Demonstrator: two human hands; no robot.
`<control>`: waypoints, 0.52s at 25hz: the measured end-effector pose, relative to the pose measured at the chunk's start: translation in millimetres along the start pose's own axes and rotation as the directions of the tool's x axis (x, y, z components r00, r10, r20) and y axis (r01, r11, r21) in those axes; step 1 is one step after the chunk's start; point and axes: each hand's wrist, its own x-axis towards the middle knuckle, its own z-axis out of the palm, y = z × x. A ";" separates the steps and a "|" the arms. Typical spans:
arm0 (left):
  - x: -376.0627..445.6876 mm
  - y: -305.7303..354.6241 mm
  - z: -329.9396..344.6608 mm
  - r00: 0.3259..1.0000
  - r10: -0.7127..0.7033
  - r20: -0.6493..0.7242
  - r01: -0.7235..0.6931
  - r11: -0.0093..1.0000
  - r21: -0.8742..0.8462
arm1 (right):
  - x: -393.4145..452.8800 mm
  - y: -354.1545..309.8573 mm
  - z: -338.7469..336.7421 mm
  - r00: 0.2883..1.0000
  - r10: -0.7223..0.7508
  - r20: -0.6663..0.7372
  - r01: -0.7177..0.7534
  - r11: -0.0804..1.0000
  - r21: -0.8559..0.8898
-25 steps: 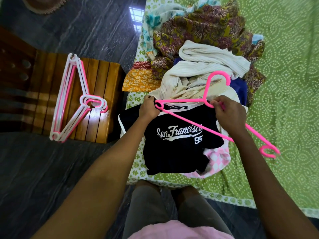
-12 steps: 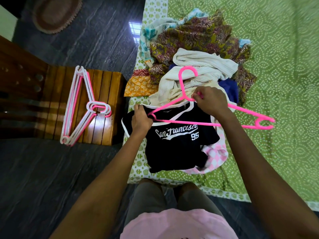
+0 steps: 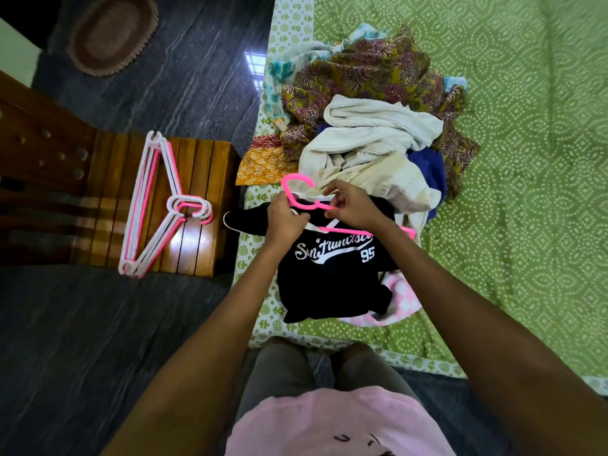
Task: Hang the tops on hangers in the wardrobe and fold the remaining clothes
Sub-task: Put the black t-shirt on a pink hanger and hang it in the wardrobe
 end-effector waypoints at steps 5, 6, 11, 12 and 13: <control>-1.5 -9.5 -9.0 0.994 -0.095 0.053 0.099 0.990 -0.096 | -5.2 30.0 -22.5 0.987 0.029 -0.158 -0.052 0.988 -0.145; -2.3 -11.9 -9.3 0.993 -0.112 0.043 0.117 0.986 -0.118 | -4.5 29.4 -18.3 0.987 0.016 -0.157 -0.038 0.990 -0.136; 5.7 -31.5 -24.5 0.954 -0.260 -0.148 0.258 0.966 -0.028 | 6.2 16.6 -4.7 0.997 -0.056 -0.052 0.049 0.991 -0.126; 5.4 -32.1 -27.5 0.926 -0.346 -0.153 0.350 0.937 0.000 | 8.9 15.8 -5.4 0.996 -0.071 -0.046 0.065 0.989 -0.134; 2.5 -29.7 -29.6 0.900 -0.417 -0.131 0.428 0.901 0.071 | 10.2 14.5 -6.0 0.996 -0.074 -0.040 0.069 0.989 -0.130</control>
